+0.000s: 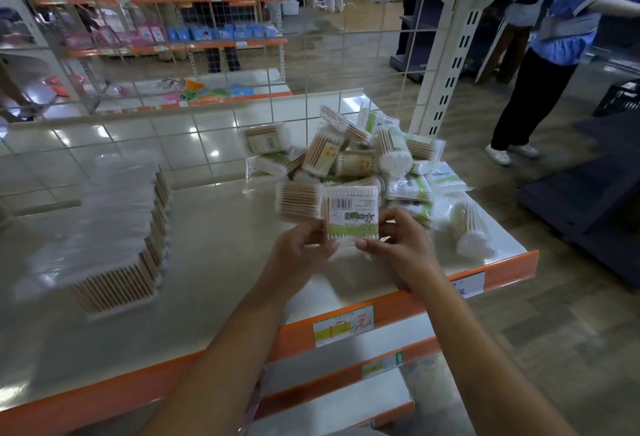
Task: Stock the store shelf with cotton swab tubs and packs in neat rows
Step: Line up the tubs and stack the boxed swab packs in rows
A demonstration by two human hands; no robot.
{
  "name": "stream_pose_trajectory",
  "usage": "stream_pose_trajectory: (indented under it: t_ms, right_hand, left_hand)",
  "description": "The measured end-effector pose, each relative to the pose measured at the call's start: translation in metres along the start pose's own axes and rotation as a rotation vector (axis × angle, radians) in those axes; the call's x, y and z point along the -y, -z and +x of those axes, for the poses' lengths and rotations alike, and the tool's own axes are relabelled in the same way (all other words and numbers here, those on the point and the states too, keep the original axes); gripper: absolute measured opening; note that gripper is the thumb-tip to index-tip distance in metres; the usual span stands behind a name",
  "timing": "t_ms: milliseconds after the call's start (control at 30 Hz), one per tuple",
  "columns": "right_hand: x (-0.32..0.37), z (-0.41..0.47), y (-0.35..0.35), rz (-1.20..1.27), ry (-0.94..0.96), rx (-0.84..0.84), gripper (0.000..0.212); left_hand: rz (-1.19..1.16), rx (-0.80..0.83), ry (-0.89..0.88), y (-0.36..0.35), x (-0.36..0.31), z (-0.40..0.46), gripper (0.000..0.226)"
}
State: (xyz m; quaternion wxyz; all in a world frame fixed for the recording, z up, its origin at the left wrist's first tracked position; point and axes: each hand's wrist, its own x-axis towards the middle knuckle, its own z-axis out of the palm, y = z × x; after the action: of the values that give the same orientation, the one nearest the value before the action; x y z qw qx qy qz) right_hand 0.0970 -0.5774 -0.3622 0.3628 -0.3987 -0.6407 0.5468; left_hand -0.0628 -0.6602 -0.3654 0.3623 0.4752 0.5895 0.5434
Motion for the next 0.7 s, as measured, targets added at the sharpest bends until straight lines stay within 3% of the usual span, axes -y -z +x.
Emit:
stream_pose_trajectory:
  t_ms: [400,533,700]
  right_hand:
    - [0.003,-0.005,0.0,0.045,0.079,0.036,0.033]
    - [0.001,-0.005,0.001,0.101,0.125,0.01,0.017]
    - [0.004,-0.005,0.002,0.129,0.174,-0.001,0.026]
  left_hand:
    - [-0.293,-0.026,-0.017,0.002,-0.007,0.0,0.026]
    - [-0.38,-0.107,-0.066,0.008,-0.013,0.001,0.026]
    - [-0.383,-0.157,-0.127,0.023,-0.027,0.009,0.031]
